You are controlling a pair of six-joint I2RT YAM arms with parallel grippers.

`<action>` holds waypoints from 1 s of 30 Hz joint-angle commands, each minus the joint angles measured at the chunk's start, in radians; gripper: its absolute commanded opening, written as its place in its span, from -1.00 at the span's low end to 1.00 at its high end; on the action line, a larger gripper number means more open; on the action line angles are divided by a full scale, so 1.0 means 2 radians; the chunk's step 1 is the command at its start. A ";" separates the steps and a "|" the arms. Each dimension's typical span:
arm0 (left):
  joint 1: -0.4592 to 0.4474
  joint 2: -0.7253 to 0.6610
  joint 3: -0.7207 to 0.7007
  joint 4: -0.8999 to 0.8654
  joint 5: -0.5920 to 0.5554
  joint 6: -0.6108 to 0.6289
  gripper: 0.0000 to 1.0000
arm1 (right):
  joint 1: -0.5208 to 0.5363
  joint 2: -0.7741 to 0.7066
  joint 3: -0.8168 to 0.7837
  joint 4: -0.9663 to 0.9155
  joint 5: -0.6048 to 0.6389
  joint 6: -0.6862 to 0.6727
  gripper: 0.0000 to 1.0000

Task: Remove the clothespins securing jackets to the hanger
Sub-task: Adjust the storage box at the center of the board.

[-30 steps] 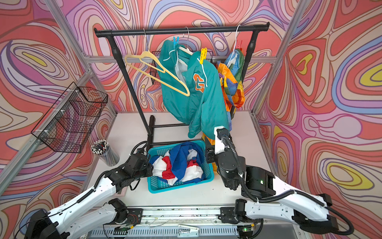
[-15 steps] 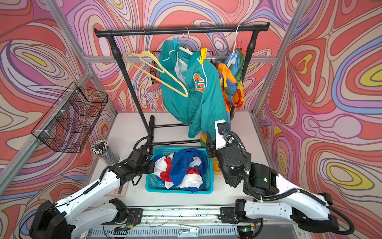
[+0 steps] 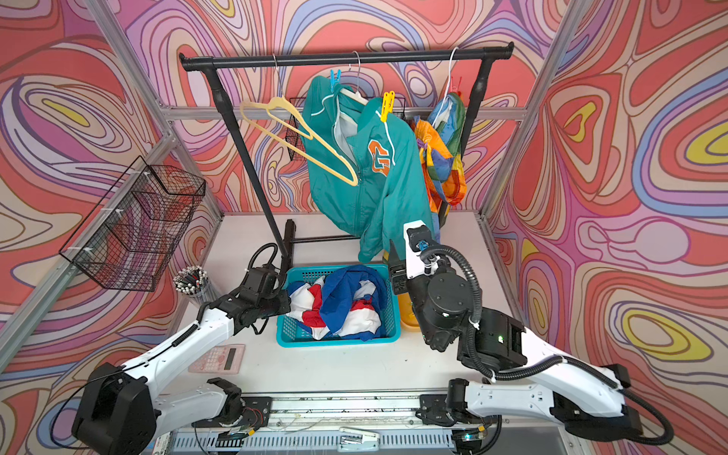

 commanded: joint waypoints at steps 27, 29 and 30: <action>0.015 -0.098 0.021 -0.038 -0.038 0.014 0.65 | -0.302 0.188 0.296 -0.096 -0.311 0.011 0.38; 0.015 -0.114 0.015 -0.036 -0.029 0.015 0.68 | -0.311 0.201 0.323 -0.109 -0.323 0.008 0.40; 0.015 -0.122 0.011 -0.032 -0.022 0.015 0.69 | -0.314 0.206 0.332 -0.112 -0.328 0.007 0.40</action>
